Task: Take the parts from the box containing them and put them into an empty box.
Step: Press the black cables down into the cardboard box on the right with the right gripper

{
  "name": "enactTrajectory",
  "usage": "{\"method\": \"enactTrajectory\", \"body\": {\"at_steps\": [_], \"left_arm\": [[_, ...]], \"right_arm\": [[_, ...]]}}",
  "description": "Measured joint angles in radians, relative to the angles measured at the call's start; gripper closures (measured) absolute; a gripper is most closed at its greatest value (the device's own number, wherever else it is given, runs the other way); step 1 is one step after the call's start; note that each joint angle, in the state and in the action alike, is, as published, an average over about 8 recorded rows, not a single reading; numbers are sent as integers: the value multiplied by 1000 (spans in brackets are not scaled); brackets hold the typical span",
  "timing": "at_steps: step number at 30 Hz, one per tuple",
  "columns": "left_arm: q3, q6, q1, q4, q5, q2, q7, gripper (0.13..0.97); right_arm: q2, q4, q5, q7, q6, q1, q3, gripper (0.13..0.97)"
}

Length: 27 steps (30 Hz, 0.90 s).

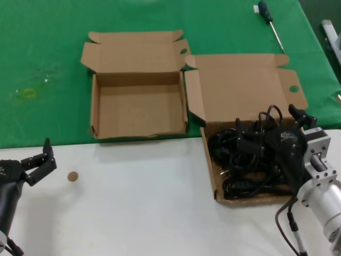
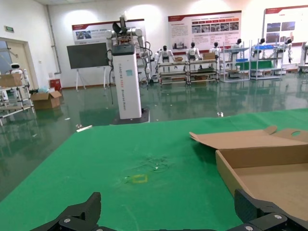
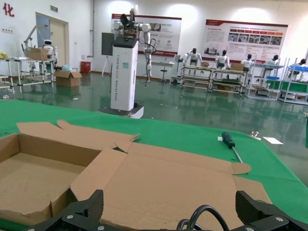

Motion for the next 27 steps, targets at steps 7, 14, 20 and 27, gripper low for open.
{"method": "enactTrajectory", "body": {"at_steps": [7,14,20,27], "left_arm": [[0,0,0,0,0,0,0,132],[0,0,0,0,0,0,0,132],[0,0,0,0,0,0,0,133],[0,0,0,0,0,0,0,179]], "right_arm": [[0,0,0,0,0,0,0,129],[0,0,0,0,0,0,0,129],[0,0,0,0,0,0,0,129],[0,0,0,0,0,0,0,129]]}}
